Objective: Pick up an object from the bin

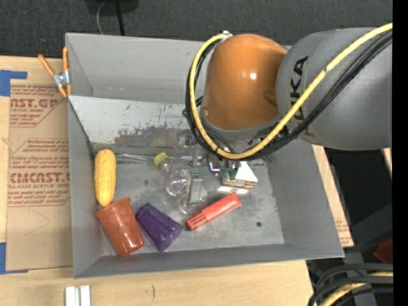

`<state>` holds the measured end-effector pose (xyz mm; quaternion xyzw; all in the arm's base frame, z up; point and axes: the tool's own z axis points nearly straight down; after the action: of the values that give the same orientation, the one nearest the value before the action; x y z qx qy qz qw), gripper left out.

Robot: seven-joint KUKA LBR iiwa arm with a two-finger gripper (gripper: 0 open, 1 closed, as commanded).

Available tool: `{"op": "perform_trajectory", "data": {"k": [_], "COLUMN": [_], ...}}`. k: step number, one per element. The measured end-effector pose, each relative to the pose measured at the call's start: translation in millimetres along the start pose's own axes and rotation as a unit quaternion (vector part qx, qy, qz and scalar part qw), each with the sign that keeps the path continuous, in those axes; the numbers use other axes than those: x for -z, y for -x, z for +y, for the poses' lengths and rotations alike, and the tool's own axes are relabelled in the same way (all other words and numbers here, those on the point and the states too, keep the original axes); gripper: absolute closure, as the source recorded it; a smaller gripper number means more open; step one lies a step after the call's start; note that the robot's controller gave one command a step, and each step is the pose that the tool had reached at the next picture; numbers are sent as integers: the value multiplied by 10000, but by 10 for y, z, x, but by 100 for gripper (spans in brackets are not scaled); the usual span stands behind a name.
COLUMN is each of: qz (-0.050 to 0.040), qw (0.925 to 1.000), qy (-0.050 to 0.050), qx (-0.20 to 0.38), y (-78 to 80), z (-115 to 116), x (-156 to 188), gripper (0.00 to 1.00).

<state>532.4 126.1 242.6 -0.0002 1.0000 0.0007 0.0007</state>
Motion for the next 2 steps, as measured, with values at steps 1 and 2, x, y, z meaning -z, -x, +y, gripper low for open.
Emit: {"op": "perform_trajectory", "data": {"k": [1, 2], "qz": [0, -30], "qw": [10000, 9991], "qy": [0, 9], "qx": [0, -417], "y": [0, 42], "z": [0, -1], "x": [0, -290], "gripper": [0, 0]}}
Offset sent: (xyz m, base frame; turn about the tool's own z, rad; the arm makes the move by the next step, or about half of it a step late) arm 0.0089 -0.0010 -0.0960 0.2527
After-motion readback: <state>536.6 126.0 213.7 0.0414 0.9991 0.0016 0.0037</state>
